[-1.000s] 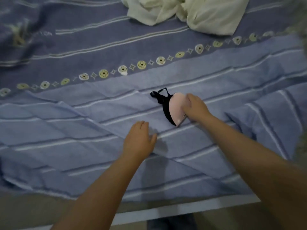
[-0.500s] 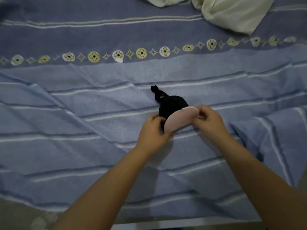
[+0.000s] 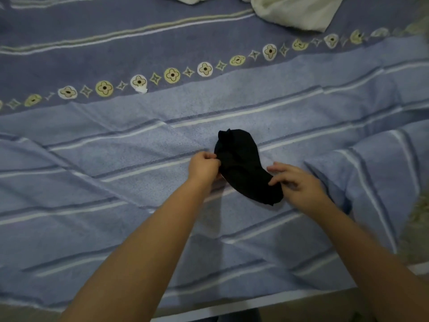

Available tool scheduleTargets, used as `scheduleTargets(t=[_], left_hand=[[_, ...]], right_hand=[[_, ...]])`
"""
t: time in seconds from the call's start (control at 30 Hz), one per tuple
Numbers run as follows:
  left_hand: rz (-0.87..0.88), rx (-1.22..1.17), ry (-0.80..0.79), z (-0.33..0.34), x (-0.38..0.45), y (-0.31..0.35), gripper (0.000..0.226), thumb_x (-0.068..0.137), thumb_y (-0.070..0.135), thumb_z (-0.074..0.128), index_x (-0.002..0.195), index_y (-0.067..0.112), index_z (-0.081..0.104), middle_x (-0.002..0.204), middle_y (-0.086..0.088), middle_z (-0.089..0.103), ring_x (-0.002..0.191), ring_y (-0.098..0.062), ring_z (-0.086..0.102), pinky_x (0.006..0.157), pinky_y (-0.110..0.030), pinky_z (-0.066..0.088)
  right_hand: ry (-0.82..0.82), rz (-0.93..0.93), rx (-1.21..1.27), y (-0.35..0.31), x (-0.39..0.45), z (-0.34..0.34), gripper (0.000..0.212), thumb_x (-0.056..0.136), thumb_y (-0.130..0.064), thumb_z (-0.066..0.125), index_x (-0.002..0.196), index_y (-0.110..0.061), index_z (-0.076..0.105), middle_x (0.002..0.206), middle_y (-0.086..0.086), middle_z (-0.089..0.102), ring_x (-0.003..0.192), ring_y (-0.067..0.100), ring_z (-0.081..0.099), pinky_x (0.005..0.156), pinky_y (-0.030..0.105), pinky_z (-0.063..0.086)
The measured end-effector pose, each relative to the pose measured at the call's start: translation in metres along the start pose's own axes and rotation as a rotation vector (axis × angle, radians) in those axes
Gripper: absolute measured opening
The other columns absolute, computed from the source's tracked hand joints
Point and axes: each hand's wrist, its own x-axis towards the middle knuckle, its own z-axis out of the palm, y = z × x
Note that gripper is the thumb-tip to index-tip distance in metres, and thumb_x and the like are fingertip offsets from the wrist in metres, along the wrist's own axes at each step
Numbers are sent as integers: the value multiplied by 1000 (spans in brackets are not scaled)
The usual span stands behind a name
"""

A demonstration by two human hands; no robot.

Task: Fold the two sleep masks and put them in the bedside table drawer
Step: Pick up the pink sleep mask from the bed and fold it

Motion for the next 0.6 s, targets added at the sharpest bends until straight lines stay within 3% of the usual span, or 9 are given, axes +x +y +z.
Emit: scheduleTargets(t=[0.07,0.13,0.2,0.27,0.33,0.43,0.5,0.53,0.6], left_hand=[[16,48,-80,-8,-5,-5,15,84,-5,47,89,8,53,79,-5,53,70,-16,54,67,-29,52],[141,198,-132,-19,-13,-12,27,83,-7,49,106,5,54,82,-1,57,77,-17,56,68,-24,50],[217,317,-166,-29,-20,-16,36,81,-9,47,112,6,55,95,-4,59,88,-17,55,73,-21,48],[248,386,-226,-34,-25,-20,39,79,-10,48,114,7,56,105,-8,60,95,-18,55,81,-24,49],[266,403,-236,-32,-29,-22,34,78,-2,56,111,7,57,101,-9,61,94,-21,56,85,-34,49],[243,319,-92,-24,-27,-19,25,80,14,62,103,6,60,96,-11,64,85,-23,57,77,-37,51],[305,338,-46,-20,-26,-18,11,82,15,59,91,8,62,92,-15,63,82,-24,56,77,-37,49],[383,405,-51,-19,-26,-17,6,83,14,58,84,9,61,87,-13,59,78,-23,53,72,-30,46],[536,563,-80,-21,-27,-17,9,84,12,56,75,9,55,75,-3,49,67,-16,45,54,-16,33]], right_hand=[[11,47,112,1,-2,8,23,78,19,48,85,4,66,115,2,49,113,9,46,86,-7,32],[38,144,334,-2,0,15,20,81,10,51,89,-4,63,106,-1,57,92,-9,56,75,-2,42],[75,239,399,-4,8,21,13,85,-2,53,95,-5,60,89,4,62,74,0,58,66,12,47],[151,267,233,-7,20,29,11,85,-13,56,92,-6,61,79,8,59,67,12,52,64,22,43],[190,224,73,-17,33,35,16,83,-18,59,92,-6,62,74,5,53,63,15,47,59,22,38],[45,116,-160,-28,45,40,22,84,-23,56,93,-4,62,78,10,48,71,23,44,58,27,24],[24,146,-35,-30,47,35,27,86,-26,53,76,-2,61,74,14,48,71,26,47,60,31,29],[44,197,117,-32,47,29,29,87,-28,51,67,-9,57,71,12,48,69,23,49,60,29,33],[48,286,384,-41,51,17,28,90,-31,45,68,-22,58,69,3,53,61,7,54,55,18,40]])
